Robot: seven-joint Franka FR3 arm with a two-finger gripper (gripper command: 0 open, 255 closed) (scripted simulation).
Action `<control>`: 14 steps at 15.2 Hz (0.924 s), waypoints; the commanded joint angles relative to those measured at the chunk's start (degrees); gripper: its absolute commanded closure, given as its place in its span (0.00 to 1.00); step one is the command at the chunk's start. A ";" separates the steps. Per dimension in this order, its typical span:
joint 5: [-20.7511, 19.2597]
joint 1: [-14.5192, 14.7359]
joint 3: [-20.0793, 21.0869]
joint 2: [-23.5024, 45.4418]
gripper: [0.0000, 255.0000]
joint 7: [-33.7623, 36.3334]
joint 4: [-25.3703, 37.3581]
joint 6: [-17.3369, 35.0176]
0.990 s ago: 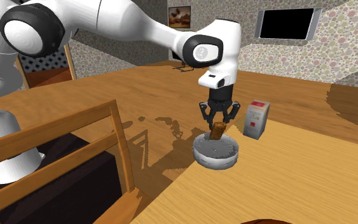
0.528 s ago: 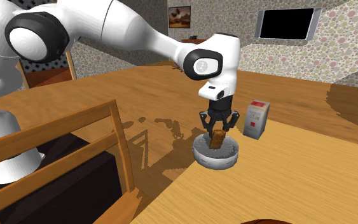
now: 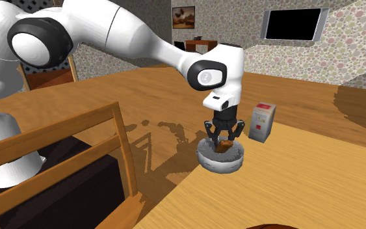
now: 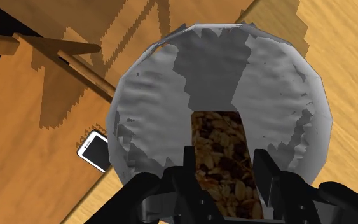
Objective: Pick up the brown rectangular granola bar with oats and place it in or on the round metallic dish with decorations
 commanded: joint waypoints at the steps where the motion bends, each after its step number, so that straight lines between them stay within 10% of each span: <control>1: 0.05 0.23 0.08 0.55 1.00 0.05 -0.16 -0.01; 5: 0.04 0.22 0.10 0.56 1.00 0.06 -0.15 -0.02; 6: 0.07 0.19 0.08 0.75 0.00 -0.13 0.37 -0.33; 14: 0.75 -0.04 0.70 -2.27 0.00 -0.33 0.82 -3.76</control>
